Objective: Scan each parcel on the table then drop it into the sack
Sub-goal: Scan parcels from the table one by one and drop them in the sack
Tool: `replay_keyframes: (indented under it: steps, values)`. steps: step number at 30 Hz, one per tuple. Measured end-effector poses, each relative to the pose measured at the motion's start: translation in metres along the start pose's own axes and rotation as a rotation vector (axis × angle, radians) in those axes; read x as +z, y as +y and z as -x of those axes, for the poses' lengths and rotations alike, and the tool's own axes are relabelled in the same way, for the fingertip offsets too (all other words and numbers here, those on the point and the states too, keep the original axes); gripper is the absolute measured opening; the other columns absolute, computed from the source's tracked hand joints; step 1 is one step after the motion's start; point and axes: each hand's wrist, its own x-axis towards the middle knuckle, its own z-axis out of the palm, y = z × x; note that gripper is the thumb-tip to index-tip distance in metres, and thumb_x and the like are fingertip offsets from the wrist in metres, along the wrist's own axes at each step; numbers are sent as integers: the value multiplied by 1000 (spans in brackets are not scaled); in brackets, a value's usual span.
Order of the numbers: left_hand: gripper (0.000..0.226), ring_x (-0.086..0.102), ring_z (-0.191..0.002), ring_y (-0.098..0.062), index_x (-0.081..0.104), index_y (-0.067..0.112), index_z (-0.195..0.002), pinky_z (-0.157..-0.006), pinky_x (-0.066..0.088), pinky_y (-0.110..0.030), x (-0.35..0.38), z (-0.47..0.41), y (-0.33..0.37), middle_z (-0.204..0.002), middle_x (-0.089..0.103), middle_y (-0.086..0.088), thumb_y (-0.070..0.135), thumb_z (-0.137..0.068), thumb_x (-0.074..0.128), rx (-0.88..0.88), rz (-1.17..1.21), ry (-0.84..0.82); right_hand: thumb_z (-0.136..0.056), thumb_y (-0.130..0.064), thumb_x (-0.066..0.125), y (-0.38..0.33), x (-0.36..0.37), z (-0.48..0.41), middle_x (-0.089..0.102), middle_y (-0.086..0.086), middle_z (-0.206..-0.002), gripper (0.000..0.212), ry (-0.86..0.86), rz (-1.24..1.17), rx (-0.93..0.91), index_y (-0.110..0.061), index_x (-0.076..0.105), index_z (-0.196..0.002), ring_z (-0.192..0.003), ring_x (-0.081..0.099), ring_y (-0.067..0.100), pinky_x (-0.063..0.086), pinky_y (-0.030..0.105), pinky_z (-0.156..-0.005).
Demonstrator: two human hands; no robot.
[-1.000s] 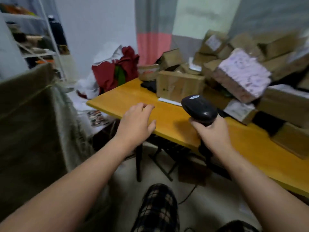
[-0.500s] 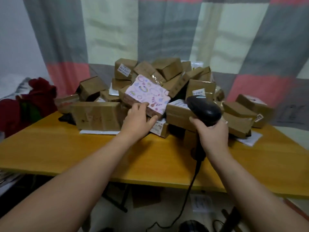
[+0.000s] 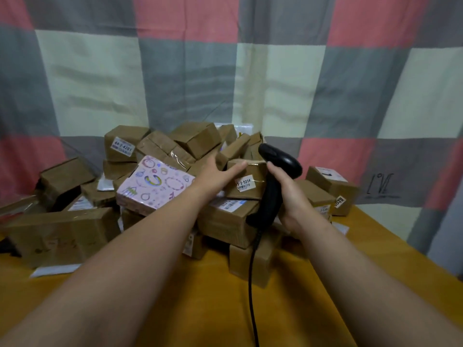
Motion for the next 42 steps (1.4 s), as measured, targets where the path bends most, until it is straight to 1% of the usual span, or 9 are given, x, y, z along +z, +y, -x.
replay_keyframes:
  steps: [6, 9, 14, 20, 25, 28, 32, 37, 42]
  values:
    - [78, 53, -117, -17, 37, 20, -138, -102, 43, -37, 13, -3, -9, -127, 54, 3, 51, -76, 73, -39, 201, 68, -72, -45, 78, 4, -4, -9, 73, 5, -107, 62, 4, 10, -26, -19, 60, -126, -96, 71, 24, 56, 40, -84]
    - [69, 56, -109, -13, 36, 20, -136, -84, 48, -25, 17, 2, -4, -117, 55, 7, 41, -82, 72, -8, 321, 67, -76, -43, 74, 3, -5, -4, 74, 4, -105, 52, 7, 27, -60, -19, 64, -122, -96, 71, 22, 54, 41, -89]
    - [63, 61, -107, -11, 33, 19, -138, -78, 56, -22, 19, 18, 6, -115, 57, 6, 31, -87, 69, 74, 437, 80, -84, -31, 70, -9, -3, 17, 75, 5, -101, 36, 2, -35, -167, -17, 65, -117, -91, 72, 20, 54, 32, -71]
    - [62, 57, -100, 4, 28, 21, -140, -69, 50, -9, -7, 66, 16, -115, 54, 12, 31, -91, 64, 162, 420, 131, -79, -27, 71, -4, 19, 58, 72, 8, -109, 39, -58, -103, -228, -19, 65, -116, -103, 68, 25, 53, 42, -86]
    - [62, 53, -95, 21, 28, 29, -135, -78, 49, -8, -51, 144, -15, -114, 50, 23, 36, -85, 64, 164, 358, 226, -67, -31, 73, 41, 39, 109, 71, 3, -113, 58, -184, -62, -163, -20, 61, -123, -109, 66, 22, 51, 43, -94]
    - [69, 55, -109, 8, 29, 36, -131, -88, 49, -19, -73, 194, -41, -119, 52, 22, 43, -73, 66, 141, 323, 292, -63, -34, 80, 78, 51, 133, 71, -2, -114, 63, -224, 33, -126, -26, 62, -122, -110, 65, 18, 50, 42, -95]
    - [57, 57, -112, -1, 32, 45, -118, -85, 50, -15, -94, 228, -59, -121, 50, 19, 37, -74, 67, 171, 272, 235, -63, -32, 77, 117, 68, 151, 69, -4, -117, 65, -175, 26, -62, -26, 60, -125, -109, 64, 13, 52, 35, -92]
    - [42, 52, -108, -1, 38, 23, -126, -81, 47, -10, -112, 205, -67, -119, 50, 8, 27, -91, 61, 144, 252, 226, -73, -28, 78, 120, 91, 140, 69, -2, -115, 55, -74, -5, -35, -25, 59, -125, -107, 64, 18, 50, 49, -98]
    - [43, 52, -114, -16, 50, 27, -110, -93, 48, -32, -119, 194, -57, -116, 53, 3, 56, -80, 60, 92, 339, 290, -81, -21, 74, 109, 97, 139, 69, -2, -112, 39, -70, 25, -103, -26, 62, -117, -106, 62, 17, 49, 46, -99]
